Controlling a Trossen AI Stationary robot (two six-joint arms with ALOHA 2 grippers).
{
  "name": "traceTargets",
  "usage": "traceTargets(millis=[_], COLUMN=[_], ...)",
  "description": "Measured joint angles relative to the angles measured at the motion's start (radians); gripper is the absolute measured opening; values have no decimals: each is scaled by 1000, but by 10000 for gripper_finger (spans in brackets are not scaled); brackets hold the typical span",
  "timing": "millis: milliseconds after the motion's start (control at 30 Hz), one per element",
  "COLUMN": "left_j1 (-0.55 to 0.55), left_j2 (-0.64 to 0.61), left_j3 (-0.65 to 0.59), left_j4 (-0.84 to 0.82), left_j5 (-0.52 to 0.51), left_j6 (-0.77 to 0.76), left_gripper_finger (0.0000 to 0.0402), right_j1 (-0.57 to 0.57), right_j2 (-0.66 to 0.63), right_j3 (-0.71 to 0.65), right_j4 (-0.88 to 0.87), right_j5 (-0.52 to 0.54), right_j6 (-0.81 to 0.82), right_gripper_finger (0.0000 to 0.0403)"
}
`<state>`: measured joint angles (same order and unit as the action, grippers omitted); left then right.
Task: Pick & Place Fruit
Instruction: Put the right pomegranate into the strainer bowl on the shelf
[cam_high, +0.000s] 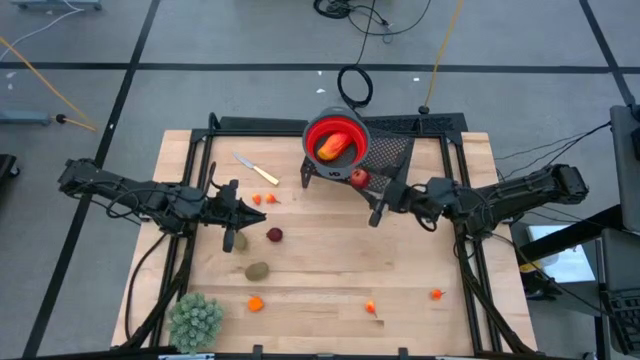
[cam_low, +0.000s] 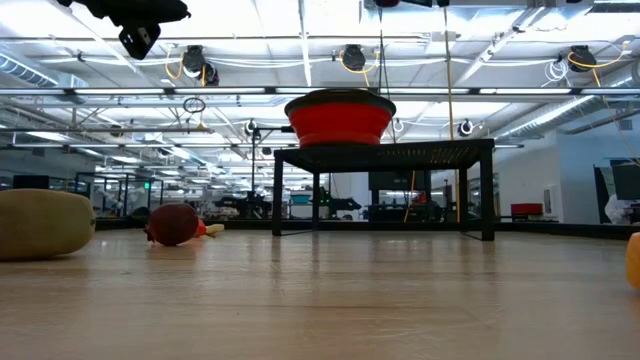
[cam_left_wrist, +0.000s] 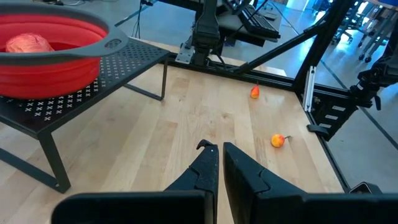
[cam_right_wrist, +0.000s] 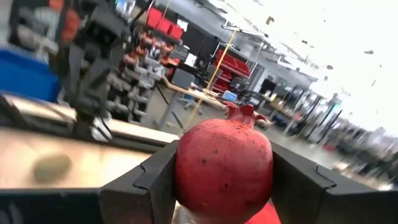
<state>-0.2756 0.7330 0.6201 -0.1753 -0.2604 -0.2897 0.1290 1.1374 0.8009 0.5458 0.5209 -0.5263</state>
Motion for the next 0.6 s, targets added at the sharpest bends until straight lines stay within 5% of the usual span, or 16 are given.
traceTargets(millis=[267, 600], left_j1=[0, 0], left_j2=[0, 0], left_j3=[0, 0], left_j4=[2, 1], left_j5=[0, -3], left_j6=[-5, -4], left_gripper_finger=[21, 21], right_j1=[-104, -251], right_j2=[0, 21], right_j3=[21, 103], right_j4=[1, -81], right_j5=[0, -54], right_j6=[-10, 258], right_gripper_finger=[199, 199])
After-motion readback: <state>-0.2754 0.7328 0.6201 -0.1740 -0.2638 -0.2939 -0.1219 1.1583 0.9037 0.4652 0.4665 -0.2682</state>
